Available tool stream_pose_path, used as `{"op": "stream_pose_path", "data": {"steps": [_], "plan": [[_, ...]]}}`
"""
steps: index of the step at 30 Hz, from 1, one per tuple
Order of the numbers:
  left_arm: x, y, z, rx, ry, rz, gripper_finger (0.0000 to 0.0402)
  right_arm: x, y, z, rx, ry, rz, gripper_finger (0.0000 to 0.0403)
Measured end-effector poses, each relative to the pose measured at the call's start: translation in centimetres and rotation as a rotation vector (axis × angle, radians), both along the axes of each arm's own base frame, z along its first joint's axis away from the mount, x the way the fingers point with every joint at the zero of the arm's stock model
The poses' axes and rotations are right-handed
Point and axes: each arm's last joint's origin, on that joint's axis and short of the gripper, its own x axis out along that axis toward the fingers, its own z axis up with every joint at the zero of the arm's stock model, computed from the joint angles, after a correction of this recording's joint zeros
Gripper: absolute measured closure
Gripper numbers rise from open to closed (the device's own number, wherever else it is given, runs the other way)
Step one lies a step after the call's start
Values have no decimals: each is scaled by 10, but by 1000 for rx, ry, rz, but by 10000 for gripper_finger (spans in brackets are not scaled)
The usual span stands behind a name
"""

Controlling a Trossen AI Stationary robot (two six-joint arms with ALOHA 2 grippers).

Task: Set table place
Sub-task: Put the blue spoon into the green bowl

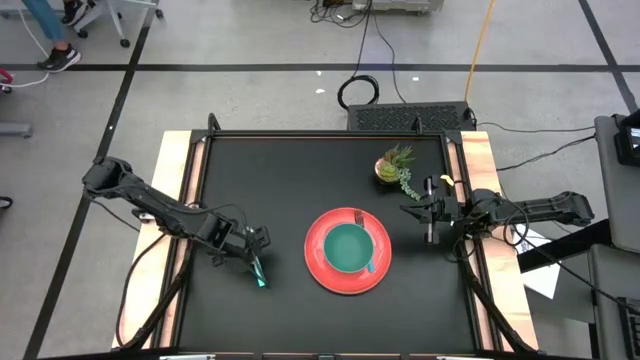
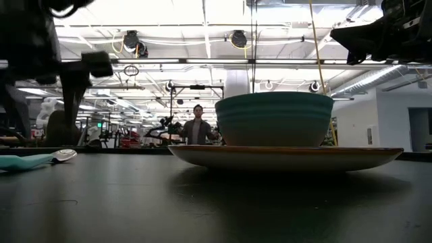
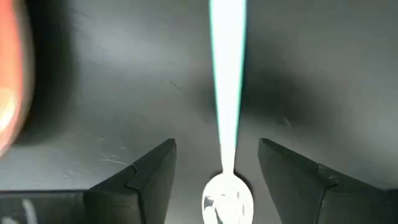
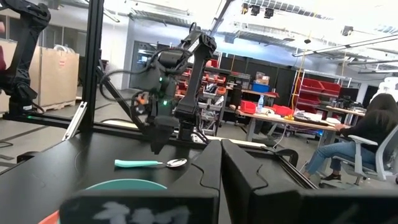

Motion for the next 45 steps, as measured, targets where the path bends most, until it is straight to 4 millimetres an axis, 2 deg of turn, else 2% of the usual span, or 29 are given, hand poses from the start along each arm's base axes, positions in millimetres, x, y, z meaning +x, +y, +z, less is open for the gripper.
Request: {"op": "stream_pose_path", "data": {"steps": [5, 8, 17, 25, 45], "plan": [[-2, 1, -21, 70, 73, -61, 172, 0, 0, 0, 3, -4, 0, 403], [1, 1, -26, 90, 73, -58, 172, 0, 0, 1, 3, -10, 0, 403], [8, -2, -25, 70, -13, -74, 172, 1, 0, 1, 4, -12, 0, 403], [9, 0, -25, -12, 19, -79, 172, 1, 0, 1, 4, -12, 0, 403], [15, 14, -31, -91, 79, 16, 172, 1, 0, 1, 4, -12, 0, 403]]}}
